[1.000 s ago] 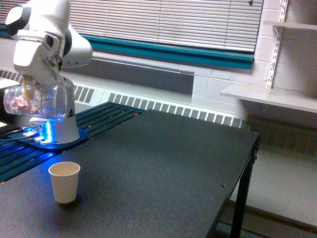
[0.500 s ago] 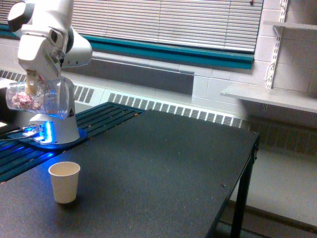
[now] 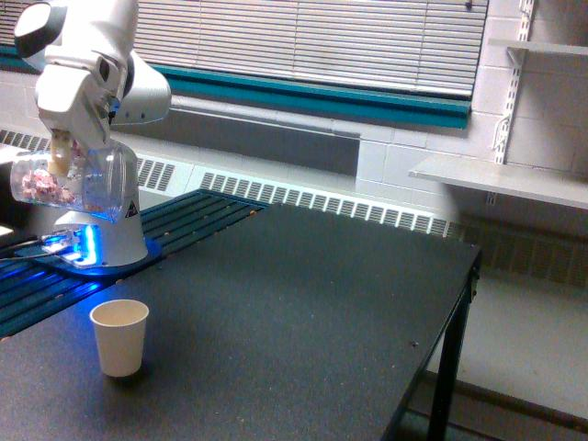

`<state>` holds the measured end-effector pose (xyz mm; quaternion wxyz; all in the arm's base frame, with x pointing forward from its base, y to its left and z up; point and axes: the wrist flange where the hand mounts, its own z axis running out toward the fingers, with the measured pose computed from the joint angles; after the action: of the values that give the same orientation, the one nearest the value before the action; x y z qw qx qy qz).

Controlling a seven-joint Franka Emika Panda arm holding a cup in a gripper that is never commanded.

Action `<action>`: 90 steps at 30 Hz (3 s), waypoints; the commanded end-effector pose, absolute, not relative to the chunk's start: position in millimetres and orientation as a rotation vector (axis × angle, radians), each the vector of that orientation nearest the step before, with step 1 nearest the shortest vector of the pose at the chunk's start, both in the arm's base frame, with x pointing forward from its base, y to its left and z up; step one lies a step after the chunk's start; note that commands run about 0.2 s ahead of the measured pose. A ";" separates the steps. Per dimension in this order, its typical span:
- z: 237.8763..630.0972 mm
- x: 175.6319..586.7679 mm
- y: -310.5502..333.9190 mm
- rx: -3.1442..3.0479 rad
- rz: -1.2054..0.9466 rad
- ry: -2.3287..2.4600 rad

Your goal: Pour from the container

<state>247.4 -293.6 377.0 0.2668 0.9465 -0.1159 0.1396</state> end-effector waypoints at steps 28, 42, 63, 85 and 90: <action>346.7 255.9 -298.0 2.565 0.355 -0.258; 352.1 254.7 -299.7 2.556 0.370 -0.243; 357.5 251.6 -303.3 2.555 0.360 -0.193; 366.2 214.7 -317.3 2.508 0.295 -0.217; 366.1 212.9 -316.7 2.503 0.289 -0.219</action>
<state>215.4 -317.3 366.1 0.2967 0.9436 -0.0906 0.1157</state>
